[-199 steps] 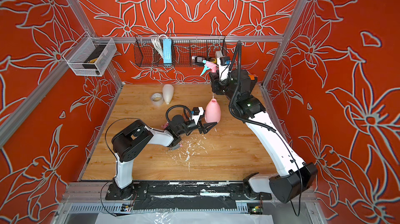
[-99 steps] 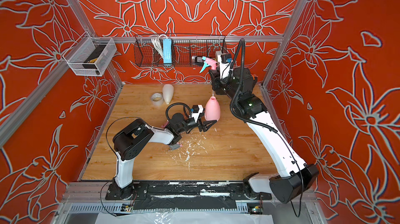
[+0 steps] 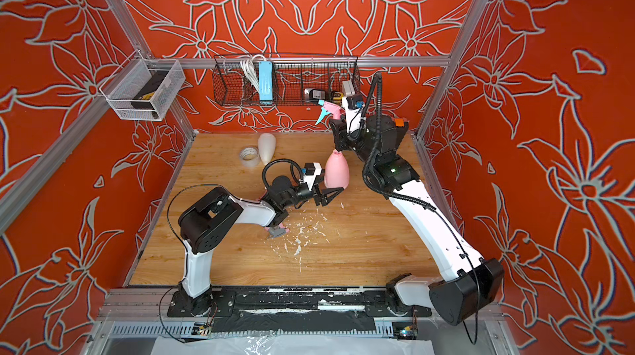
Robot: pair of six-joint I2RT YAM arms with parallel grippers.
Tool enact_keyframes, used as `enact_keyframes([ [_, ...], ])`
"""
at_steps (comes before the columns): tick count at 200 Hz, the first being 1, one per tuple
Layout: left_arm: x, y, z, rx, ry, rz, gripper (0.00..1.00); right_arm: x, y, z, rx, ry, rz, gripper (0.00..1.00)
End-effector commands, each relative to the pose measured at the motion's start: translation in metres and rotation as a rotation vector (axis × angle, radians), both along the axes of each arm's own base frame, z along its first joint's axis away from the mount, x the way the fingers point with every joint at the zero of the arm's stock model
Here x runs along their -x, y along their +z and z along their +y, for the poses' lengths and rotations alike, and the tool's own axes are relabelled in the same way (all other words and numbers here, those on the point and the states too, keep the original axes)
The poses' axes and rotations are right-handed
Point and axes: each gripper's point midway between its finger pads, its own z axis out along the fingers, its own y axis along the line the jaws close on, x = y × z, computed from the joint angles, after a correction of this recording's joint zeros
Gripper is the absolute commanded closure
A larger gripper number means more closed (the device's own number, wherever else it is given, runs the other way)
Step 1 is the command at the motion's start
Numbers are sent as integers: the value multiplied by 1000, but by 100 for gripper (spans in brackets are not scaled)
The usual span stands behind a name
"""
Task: Attach spray nozzles to spray bottles
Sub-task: Insert the spray nozzle into the spray bottle.
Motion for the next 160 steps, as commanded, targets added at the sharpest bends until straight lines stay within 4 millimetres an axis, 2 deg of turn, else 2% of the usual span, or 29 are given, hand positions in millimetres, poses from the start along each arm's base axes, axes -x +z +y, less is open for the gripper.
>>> enact_keyframes([
  [1,-5,26,7,44,-10,-30,46,13,13,3,-10,40,-64,68],
  [44,-24,42,11,34,4,-41,46,20,-6,10,-23,82,-21,54],
  [69,-34,51,11,18,12,-71,46,27,-9,13,-2,108,-4,46],
  [91,-41,55,14,5,20,-93,46,35,-9,8,25,100,10,41],
  [113,-44,52,17,-26,34,-113,46,40,-4,-1,55,95,38,37],
  [127,-44,48,17,-52,40,-120,46,36,0,-6,67,100,99,33],
  [160,-47,42,19,-73,64,-112,47,27,4,4,99,138,250,23],
])
